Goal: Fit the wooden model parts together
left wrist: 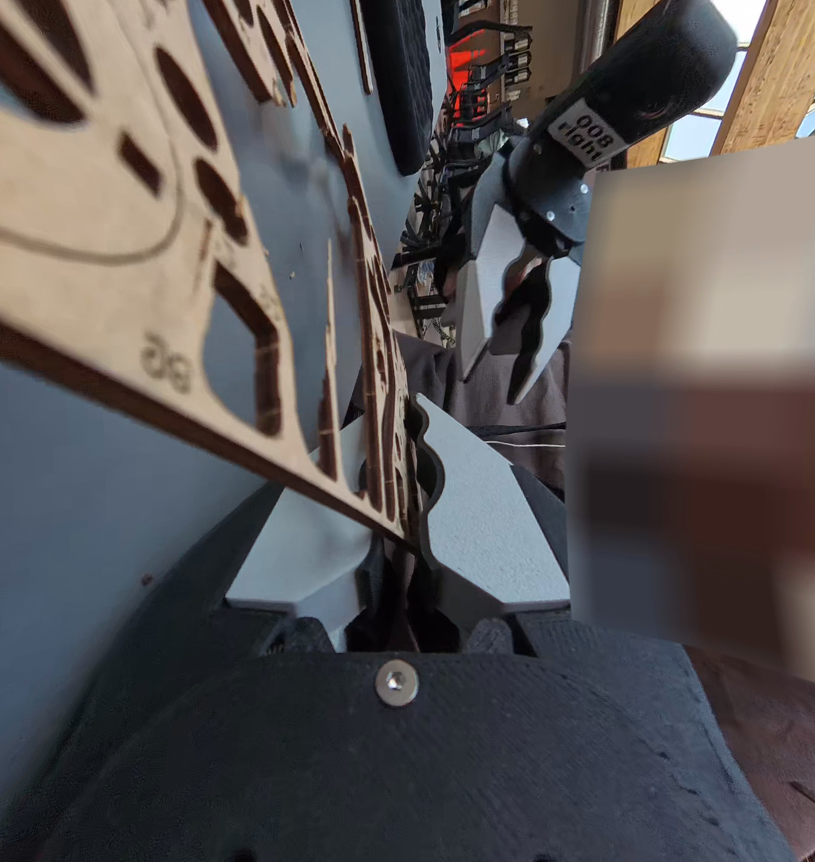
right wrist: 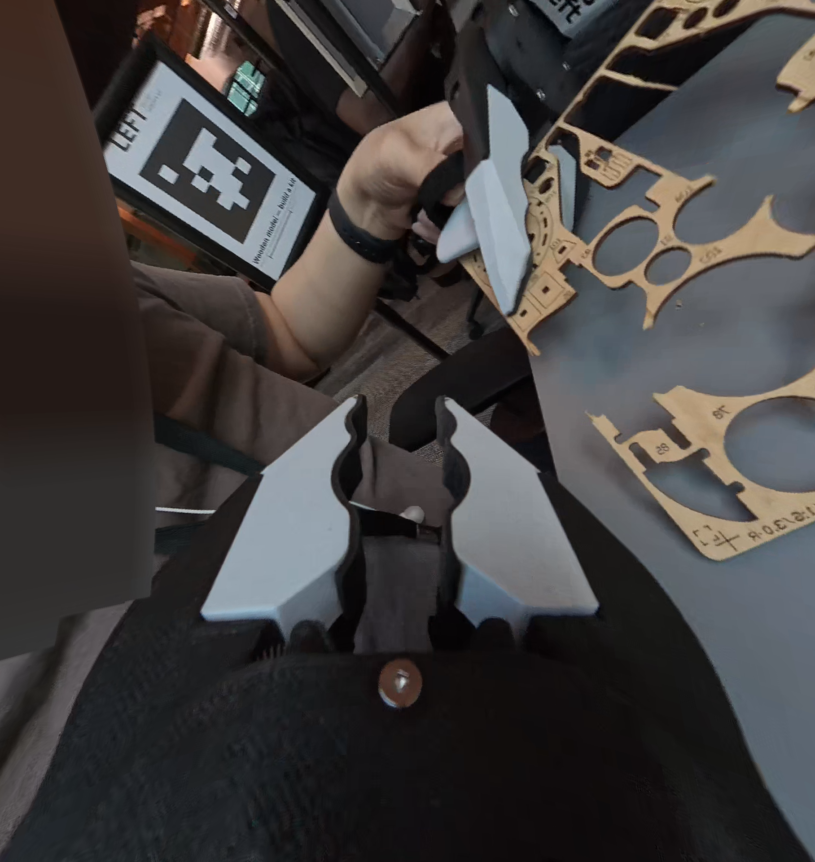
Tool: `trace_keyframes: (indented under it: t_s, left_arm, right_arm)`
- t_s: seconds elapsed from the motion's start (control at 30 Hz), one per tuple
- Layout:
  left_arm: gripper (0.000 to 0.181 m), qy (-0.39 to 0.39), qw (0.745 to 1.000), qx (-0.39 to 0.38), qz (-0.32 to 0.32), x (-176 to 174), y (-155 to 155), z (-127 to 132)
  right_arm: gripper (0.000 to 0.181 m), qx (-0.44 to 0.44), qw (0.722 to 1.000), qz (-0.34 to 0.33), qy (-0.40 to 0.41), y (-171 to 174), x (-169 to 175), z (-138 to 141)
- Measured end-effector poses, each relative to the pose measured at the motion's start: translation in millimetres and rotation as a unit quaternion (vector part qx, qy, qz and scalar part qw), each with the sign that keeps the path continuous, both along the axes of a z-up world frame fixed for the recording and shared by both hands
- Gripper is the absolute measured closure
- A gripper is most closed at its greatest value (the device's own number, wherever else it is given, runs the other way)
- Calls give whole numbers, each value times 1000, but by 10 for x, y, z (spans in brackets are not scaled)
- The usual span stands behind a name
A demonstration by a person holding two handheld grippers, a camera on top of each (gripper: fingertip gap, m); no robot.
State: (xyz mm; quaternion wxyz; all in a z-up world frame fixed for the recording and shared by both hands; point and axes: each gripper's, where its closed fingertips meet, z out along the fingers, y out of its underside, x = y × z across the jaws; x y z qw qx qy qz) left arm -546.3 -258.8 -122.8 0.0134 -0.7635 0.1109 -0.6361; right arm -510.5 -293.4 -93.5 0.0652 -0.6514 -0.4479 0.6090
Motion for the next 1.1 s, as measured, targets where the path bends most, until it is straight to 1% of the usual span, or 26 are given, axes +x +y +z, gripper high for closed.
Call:
trace_keyframes:
  t_s: [0.03, 0.07, 0.13, 0.2, 0.3, 0.37, 0.43, 0.47, 0.57, 0.67, 0.7, 0.77, 0.83, 0.9, 0.97, 1.1]
  left_arm:
    - [180, 11, 1000, -3, -9, -4, -12, -9]
    - [180, 22, 1000, -3, -17, -12, -11, -16]
    - [180, 43, 999, 1, -33, -30, 4, -15]
    - [179, 58, 997, 8, -47, -49, 46, 6]
    - [180, 77, 994, 30, -67, -72, 120, 55]
    - [180, 93, 991, 45, -87, -82, 136, 83]
    - [179, 93, 989, 56, -102, -76, 157, 140]
    - [179, 88, 989, 58, -107, -69, 169, 174]
    - [177, 86, 989, 60, -104, -78, 257, 200]
    - [177, 88, 989, 59, -105, -83, 296, 172]
    - [178, 89, 989, 56, -105, -82, 301, 161]
    - [177, 87, 990, 51, -102, -79, 312, 158]
    - [180, 93, 990, 52, -90, -93, 349, 144]
    - [179, 82, 992, 54, -85, -99, 350, 184]
    - [178, 83, 992, 55, -77, -115, 363, 182]
    - [178, 83, 992, 59, -75, -124, 342, 168]
  right_arm:
    - [156, 4, 1000, 2, 10, 50, 23, 91]
    - [159, 28, 1000, -2, 9, 147, 29, 134]
    - [163, 97, 995, -3, -14, 385, 1, 107]
    - [165, 123, 991, 21, -43, 549, -67, 48]
    - [162, 75, 989, 66, -106, 633, -159, -82]
    - [162, 52, 991, 77, -100, 643, -242, -66]
    - [162, 40, 993, 55, -101, 732, -323, -98]
    - [163, 19, 993, 39, -107, 771, -357, -119]
    - [164, -85, 992, -4, -93, 810, -450, -56]
    - [164, -94, 990, -28, -97, 842, -466, -97]
    - [160, -104, 989, -35, -97, 838, -473, -88]
    - [164, -107, 987, -43, -113, 827, -466, -124]
    - [162, -115, 984, -54, -125, 822, -455, -145]
    - [160, -153, 981, -61, -102, 825, -479, -58]
    - [160, -173, 977, -85, -91, 881, -514, -58]
    - [162, -197, 972, -109, -66, 898, -579, -83]
